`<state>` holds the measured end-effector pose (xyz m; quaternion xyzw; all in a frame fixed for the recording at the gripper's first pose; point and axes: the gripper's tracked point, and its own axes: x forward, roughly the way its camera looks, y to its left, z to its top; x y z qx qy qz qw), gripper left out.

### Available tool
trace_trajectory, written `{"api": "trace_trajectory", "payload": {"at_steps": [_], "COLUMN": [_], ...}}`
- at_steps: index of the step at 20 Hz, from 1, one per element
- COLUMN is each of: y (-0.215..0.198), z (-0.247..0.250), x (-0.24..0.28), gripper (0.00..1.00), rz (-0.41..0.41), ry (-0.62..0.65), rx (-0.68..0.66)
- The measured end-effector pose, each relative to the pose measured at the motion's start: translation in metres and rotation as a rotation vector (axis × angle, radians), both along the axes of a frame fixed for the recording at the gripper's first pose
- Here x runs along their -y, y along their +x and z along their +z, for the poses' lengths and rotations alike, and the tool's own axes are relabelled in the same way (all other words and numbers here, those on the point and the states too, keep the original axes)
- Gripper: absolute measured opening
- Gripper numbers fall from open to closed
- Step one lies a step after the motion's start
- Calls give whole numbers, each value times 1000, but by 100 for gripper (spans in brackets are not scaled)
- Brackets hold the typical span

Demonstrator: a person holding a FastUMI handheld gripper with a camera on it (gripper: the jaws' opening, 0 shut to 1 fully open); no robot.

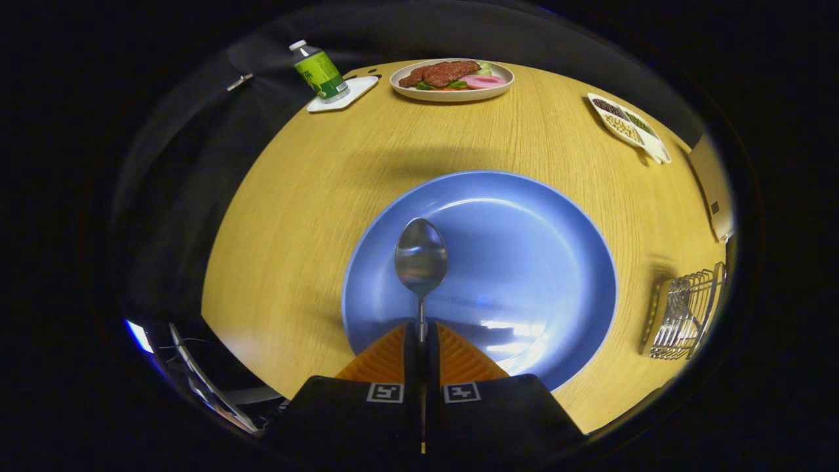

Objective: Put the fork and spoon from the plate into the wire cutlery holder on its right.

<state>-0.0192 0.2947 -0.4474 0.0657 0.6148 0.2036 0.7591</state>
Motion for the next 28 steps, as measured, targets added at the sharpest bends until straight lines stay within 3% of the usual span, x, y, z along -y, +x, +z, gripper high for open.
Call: {"api": "trace_trajectory", "payload": {"at_steps": [5, 16, 23, 28], "y": [18, 38, 41, 26], "z": [20, 85, 136, 146], "x": [19, 66, 154, 237], "gripper": [8, 8, 8, 7], "rz": [-62, -112, -164, -155], "ry": [35, 124, 127, 76], "rx": [30, 87, 133, 72]}}
